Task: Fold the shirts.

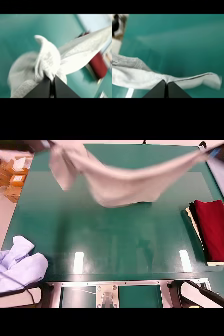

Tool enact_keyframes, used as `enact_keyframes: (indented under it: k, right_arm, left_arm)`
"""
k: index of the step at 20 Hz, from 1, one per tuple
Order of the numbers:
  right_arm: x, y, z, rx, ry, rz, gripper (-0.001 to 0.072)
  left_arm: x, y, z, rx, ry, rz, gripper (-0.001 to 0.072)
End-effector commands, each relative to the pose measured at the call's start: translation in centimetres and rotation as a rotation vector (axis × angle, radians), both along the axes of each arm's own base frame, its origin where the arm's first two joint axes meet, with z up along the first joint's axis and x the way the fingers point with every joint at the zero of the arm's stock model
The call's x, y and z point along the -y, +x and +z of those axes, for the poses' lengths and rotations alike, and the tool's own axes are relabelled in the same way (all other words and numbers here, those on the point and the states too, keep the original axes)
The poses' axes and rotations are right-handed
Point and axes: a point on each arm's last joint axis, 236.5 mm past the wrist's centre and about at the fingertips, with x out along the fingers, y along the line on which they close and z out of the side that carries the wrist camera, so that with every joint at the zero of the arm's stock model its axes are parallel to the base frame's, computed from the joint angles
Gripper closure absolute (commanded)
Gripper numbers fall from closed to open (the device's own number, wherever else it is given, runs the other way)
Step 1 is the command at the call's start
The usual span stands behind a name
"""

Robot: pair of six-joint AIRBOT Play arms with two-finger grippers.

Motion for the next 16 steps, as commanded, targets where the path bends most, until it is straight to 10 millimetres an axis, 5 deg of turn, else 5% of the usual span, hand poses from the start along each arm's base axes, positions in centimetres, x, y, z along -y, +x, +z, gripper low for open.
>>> enact_keyframes:
  k: [1, 4, 7, 11, 14, 16]
  right_arm:
    - [-1.2, -6.6, 14.1, 0.376, -0.143, -0.036, 0.0703]
    - [-0.7, -10.2, 19.0, 0.549, -0.213, -0.152, 0.0703]
    - [-1.1, -10.9, 19.0, 0.559, -0.224, -0.151, 0.0703]
    - [-0.9, -7.2, 13.6, 0.422, -0.135, -0.066, 0.0701]
    - [-1.8, -2.0, 6.1, 0.267, -0.037, 0.018, 0.0701]
    - [-2.1, 2.2, -0.6, 0.142, 0.027, 0.029, 0.0701]
  left_arm:
    - [-1.8, -6.4, 13.0, 0.222, -0.195, 0.148, 0.0685]
    - [-2.0, -11.7, 18.7, 0.409, -0.207, 0.246, 0.0685]
    - [-2.1, -14.8, 19.9, 0.484, -0.139, 0.328, 0.0685]
    - [-5.3, -11.5, 12.4, 0.224, 0.015, 0.450, 0.0685]
    - [-6.4, -6.1, 5.6, 0.059, -0.006, 0.442, 0.0685]
    - [-5.7, -0.9, -0.9, -0.047, -0.025, 0.423, 0.0685]
